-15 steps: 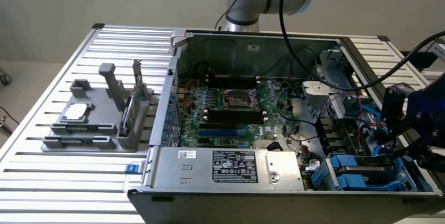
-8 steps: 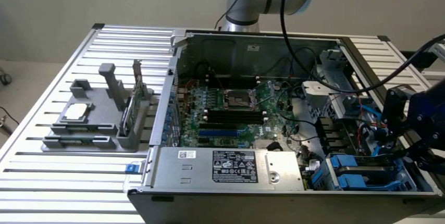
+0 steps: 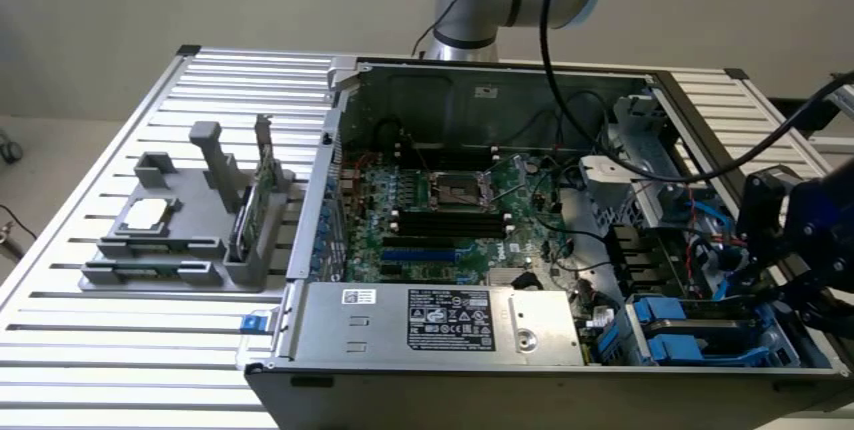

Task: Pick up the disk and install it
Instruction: 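Insert the first disk wire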

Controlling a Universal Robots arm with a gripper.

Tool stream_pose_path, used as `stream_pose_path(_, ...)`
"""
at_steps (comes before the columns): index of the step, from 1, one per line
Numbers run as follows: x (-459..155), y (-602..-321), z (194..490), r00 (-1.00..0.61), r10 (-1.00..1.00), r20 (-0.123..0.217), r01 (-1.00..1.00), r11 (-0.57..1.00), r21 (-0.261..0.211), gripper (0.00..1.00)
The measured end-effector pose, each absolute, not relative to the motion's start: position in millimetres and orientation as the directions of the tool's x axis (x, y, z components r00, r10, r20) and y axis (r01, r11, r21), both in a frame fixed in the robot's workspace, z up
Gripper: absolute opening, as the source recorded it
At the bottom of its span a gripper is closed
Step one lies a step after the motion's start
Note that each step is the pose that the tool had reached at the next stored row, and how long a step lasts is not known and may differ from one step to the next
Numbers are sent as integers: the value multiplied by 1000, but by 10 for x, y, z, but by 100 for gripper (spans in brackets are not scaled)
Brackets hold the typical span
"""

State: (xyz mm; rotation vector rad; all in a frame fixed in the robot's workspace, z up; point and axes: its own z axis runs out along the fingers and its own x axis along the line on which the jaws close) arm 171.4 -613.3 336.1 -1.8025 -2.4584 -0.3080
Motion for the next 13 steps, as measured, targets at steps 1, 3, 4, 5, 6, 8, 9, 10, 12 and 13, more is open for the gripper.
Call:
stream_pose_path(1,1714,-6139,3361,-305,935,182,951,287,115,30)
stream_pose_path(3,1716,-6151,3361,-302,935,185,952,285,114,23)
stream_pose_path(4,1717,-6158,3361,-301,935,186,952,284,113,23)
stream_pose_path(5,1718,-6164,3360,-301,935,187,952,284,113,23)
stream_pose_path(6,1720,-6171,3359,-300,935,189,953,283,112,23)
stream_pose_path(8,1721,-6187,3355,-299,934,196,953,282,113,23)
stream_pose_path(9,1721,-6190,3352,-299,932,206,953,280,117,23)
stream_pose_path(10,1722,-6192,3350,-300,929,216,953,279,120,23)
stream_pose_path(12,1721,-6193,3348,-299,925,234,953,277,125,23)
stream_pose_path(13,1721,-6197,3348,-299,924,239,953,276,126,23)
